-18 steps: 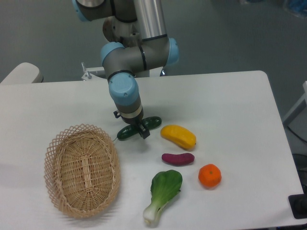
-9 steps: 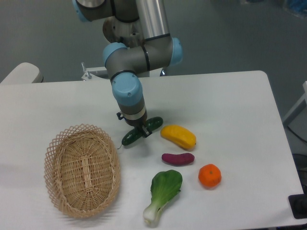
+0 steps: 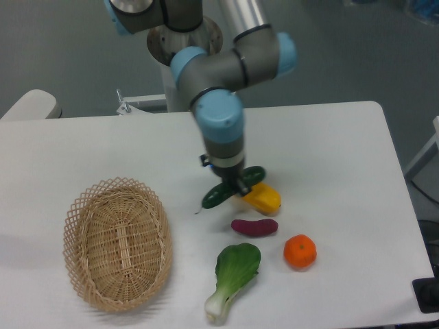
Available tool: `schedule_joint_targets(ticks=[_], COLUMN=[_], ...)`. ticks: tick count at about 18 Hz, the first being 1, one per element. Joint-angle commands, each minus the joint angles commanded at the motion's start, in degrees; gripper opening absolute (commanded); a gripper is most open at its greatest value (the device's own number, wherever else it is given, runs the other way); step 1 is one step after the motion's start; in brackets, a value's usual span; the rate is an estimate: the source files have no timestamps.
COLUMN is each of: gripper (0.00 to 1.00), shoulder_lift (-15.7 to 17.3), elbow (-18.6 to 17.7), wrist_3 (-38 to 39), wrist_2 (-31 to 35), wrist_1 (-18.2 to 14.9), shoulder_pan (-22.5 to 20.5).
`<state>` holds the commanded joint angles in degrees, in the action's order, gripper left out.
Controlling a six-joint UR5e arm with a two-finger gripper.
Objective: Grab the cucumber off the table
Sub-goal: 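Lift the cucumber and carry it past the yellow pepper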
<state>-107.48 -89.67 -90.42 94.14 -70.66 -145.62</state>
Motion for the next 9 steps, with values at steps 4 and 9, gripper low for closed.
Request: schedule_joint_targets(ticks=[4,9], gripper=[0.17,0.17], shoulder_lift=[-2.46,-3.52], elbow=[6.24,8.54], wrist_3=[-7.9,-14.96], wrist_2=[-4.22,-6.51], wrist_1=[-2.28,-3.52], shoulder_pan=[-5.97,-10.64])
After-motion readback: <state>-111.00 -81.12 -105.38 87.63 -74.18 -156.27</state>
